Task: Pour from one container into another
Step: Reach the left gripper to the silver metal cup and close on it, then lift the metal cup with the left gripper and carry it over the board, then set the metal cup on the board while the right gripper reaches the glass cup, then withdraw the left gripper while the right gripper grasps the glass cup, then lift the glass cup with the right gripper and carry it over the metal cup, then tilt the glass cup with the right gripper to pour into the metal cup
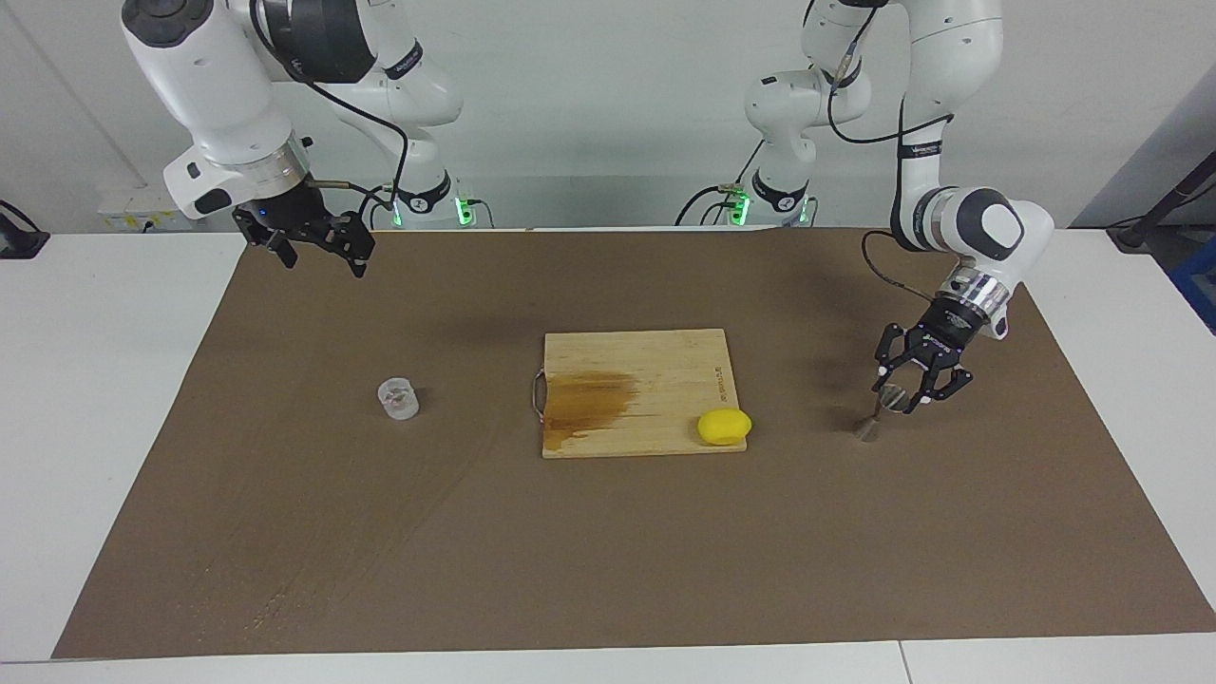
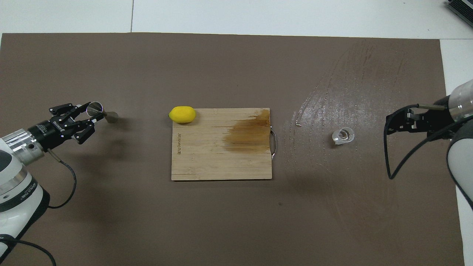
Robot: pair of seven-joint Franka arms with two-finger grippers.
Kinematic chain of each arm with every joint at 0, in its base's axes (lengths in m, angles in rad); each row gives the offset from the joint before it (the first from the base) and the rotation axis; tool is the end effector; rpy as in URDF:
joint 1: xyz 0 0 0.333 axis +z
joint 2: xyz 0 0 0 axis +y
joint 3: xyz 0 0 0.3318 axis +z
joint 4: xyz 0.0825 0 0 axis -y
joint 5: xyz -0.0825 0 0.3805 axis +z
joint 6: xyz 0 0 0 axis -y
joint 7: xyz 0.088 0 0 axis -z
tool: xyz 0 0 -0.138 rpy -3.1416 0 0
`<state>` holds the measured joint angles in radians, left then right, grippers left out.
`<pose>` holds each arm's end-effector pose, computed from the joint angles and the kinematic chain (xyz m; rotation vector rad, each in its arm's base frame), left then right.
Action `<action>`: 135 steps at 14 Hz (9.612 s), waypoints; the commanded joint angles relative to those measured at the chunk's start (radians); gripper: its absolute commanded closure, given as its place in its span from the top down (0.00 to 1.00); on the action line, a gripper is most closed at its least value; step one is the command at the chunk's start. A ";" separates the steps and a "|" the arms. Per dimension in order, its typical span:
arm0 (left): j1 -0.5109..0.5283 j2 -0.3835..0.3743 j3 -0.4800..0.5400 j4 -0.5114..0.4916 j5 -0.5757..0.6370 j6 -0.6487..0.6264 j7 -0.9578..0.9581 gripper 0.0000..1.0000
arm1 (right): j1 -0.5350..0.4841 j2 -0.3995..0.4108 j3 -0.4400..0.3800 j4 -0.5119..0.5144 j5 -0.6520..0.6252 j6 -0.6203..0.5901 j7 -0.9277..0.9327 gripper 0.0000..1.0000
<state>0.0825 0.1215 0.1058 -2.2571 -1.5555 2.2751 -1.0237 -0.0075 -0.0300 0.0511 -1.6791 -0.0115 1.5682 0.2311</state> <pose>0.5515 0.0558 0.3205 0.7758 1.9858 -0.5841 0.5344 0.0221 0.5749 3.1016 -0.2911 -0.1222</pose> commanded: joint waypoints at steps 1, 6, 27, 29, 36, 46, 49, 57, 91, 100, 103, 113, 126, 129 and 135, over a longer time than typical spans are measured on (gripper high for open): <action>-0.018 0.003 0.003 -0.006 -0.029 0.000 0.048 0.00 | -0.012 -0.018 0.006 -0.017 0.019 0.010 -0.001 1.00; -0.033 -0.010 0.000 0.030 -0.043 -0.182 -0.016 0.00 | -0.012 -0.018 0.004 -0.019 0.019 0.010 -0.001 1.00; -0.862 0.187 0.009 0.303 -0.380 0.386 -0.167 0.00 | -0.002 -0.016 0.006 -0.017 0.039 0.114 -0.026 0.93; -0.862 0.193 0.009 0.303 -0.380 0.386 -0.167 0.00 | -0.019 -0.004 0.004 -0.017 0.083 0.127 0.142 0.94; -0.865 0.194 0.012 0.294 -0.377 0.394 -0.167 0.20 | -0.088 0.065 0.003 -0.030 0.205 0.207 0.692 1.00; -0.876 0.173 0.018 0.289 -0.371 0.412 -0.170 1.00 | -0.218 0.295 0.003 -0.155 0.419 0.367 0.896 0.90; -0.870 0.071 0.022 0.255 -0.364 0.415 -0.171 1.00 | -0.212 0.306 0.004 -0.255 0.464 0.455 0.886 0.83; -0.632 -0.007 0.022 0.365 0.459 0.425 -0.418 1.00 | -0.206 0.344 0.003 -0.367 0.592 0.556 0.731 0.87; -0.055 -0.207 -0.184 0.591 1.549 -0.717 1.116 1.00 | 0.016 0.275 -0.001 -0.308 0.729 0.633 0.987 0.00; -0.026 -0.206 -0.204 0.628 1.532 -0.781 1.114 1.00 | 0.251 0.381 0.003 -0.018 0.380 0.615 1.517 0.00; -0.003 -0.206 -0.238 0.623 1.514 -0.746 1.084 1.00 | 0.286 0.424 0.003 0.085 0.303 0.541 1.573 0.00; -0.017 -0.221 -0.236 0.600 1.508 -0.752 1.064 1.00 | 0.379 0.417 0.001 0.073 0.062 0.495 1.639 0.00; -0.007 -0.221 -0.236 0.599 1.508 -0.752 1.064 1.00 | 0.483 0.404 0.009 0.085 -0.271 0.417 1.660 0.00; -0.007 -0.221 -0.236 0.599 1.508 -0.752 1.064 1.00 | 0.498 0.397 0.010 0.085 -0.314 0.401 1.662 0.00; -0.007 -0.221 -0.236 0.600 1.508 -0.752 1.064 1.00 | 0.506 0.397 0.010 0.087 -0.329 0.395 1.659 0.00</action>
<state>0.0600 -0.0876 -0.1198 -1.6489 -0.0338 1.5320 0.0457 0.5015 0.3747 0.0562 -1.5986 -0.3243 1.9817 1.8621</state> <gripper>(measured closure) 0.000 0.493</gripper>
